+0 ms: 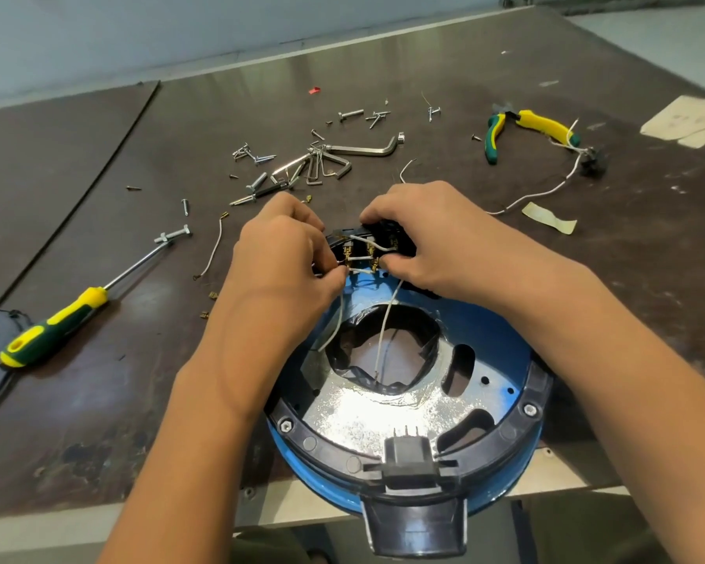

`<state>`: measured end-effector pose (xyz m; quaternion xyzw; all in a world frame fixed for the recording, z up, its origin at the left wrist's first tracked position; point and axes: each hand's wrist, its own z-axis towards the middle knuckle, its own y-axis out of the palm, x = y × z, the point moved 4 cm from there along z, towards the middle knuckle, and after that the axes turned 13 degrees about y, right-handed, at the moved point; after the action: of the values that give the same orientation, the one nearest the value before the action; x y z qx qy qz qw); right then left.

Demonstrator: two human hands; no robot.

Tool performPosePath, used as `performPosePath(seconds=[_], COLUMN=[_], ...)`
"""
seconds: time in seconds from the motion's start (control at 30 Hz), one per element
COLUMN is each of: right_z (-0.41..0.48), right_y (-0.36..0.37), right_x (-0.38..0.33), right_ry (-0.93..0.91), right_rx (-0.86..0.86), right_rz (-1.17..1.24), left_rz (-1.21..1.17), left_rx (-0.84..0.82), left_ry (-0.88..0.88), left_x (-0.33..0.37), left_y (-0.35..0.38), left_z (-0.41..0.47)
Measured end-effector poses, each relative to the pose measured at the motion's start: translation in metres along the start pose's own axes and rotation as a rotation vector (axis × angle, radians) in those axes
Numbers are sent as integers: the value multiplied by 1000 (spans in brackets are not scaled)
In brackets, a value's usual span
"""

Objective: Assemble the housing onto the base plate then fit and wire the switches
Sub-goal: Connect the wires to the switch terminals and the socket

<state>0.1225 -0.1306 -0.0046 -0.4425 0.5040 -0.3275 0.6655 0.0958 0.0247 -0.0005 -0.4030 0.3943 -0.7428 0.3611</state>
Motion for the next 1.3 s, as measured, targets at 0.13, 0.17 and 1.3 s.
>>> performPosePath(seconds=[0.13,0.17,1.3], right_z=[-1,-1,0], right_y=[-1,-1,1], right_x=[0,0,-3], right_ry=[6,6,14], right_rx=[-7,-9,18], right_rz=[30,34,0], left_rz=[-66,-88,21], left_rx=[11,2,-165], left_ry=[125,152,200], left_x=[5,6,15], left_y=[-1,-1,6], left_z=[-2,-3,1])
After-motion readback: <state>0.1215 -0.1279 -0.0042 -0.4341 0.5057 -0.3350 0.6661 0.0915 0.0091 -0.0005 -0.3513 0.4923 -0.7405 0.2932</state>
